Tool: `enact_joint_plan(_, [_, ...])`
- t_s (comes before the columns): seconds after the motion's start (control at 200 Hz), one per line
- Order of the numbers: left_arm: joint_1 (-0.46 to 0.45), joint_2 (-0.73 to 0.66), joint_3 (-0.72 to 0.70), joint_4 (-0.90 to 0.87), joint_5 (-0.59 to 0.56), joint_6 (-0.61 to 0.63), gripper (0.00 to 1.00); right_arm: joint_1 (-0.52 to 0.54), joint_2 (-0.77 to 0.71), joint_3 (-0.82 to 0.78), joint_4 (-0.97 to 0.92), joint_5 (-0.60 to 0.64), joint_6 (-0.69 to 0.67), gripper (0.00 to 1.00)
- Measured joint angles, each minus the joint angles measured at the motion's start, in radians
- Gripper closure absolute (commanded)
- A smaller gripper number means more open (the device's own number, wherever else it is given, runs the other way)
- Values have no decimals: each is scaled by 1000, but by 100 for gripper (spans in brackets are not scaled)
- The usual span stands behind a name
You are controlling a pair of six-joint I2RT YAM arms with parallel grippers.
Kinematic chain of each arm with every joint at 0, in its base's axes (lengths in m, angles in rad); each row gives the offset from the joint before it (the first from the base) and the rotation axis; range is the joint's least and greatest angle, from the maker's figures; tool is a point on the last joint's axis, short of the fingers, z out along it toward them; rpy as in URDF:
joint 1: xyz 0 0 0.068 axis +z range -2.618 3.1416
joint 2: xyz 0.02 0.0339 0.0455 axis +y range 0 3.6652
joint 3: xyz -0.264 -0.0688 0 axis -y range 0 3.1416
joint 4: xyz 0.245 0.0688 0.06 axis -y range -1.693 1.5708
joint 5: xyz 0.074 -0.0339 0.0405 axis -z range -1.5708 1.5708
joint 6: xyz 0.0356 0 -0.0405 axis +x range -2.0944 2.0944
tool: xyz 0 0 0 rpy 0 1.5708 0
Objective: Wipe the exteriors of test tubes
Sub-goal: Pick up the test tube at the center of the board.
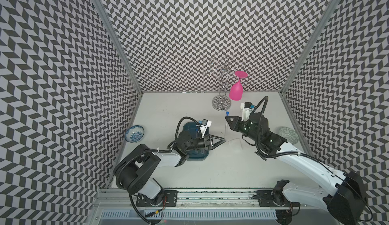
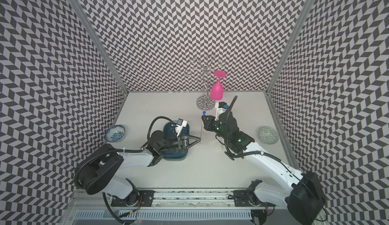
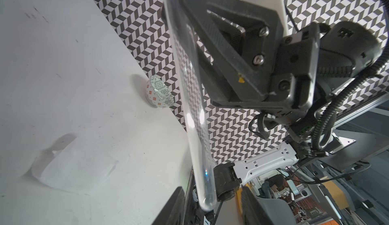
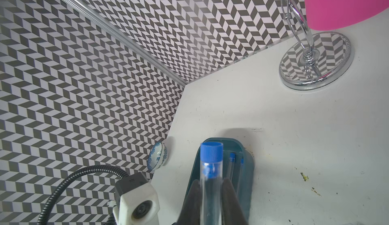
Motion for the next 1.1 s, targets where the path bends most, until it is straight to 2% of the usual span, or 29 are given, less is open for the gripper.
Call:
enact_joint_plan(0.135, [-15, 35, 16, 42, 2, -30, 59, 0, -1, -12, 19, -16, 0, 84])
enact_joint_plan(0.315, [-27, 40, 29, 36, -1, -38, 74, 0, -13, -18, 43, -31, 0, 84])
enact_joint_plan(0.741, [-28, 40, 34, -29, -22, -31, 89, -4, -14, -50, 98, -80, 0, 83])
enact_joint_plan(0.821, [-28, 39, 34, -47, -25, -18, 89, -5, -18, -60, 105, -80, 3, 77])
enact_joint_plan(0.951, [-28, 32, 34, -84, -43, 4, 90, -4, -34, -74, 95, -90, 10, 49])
enact_joint_plan(1.097, [-26, 13, 34, -123, -58, 25, 90, -4, -56, -74, 68, -87, 2, 41])
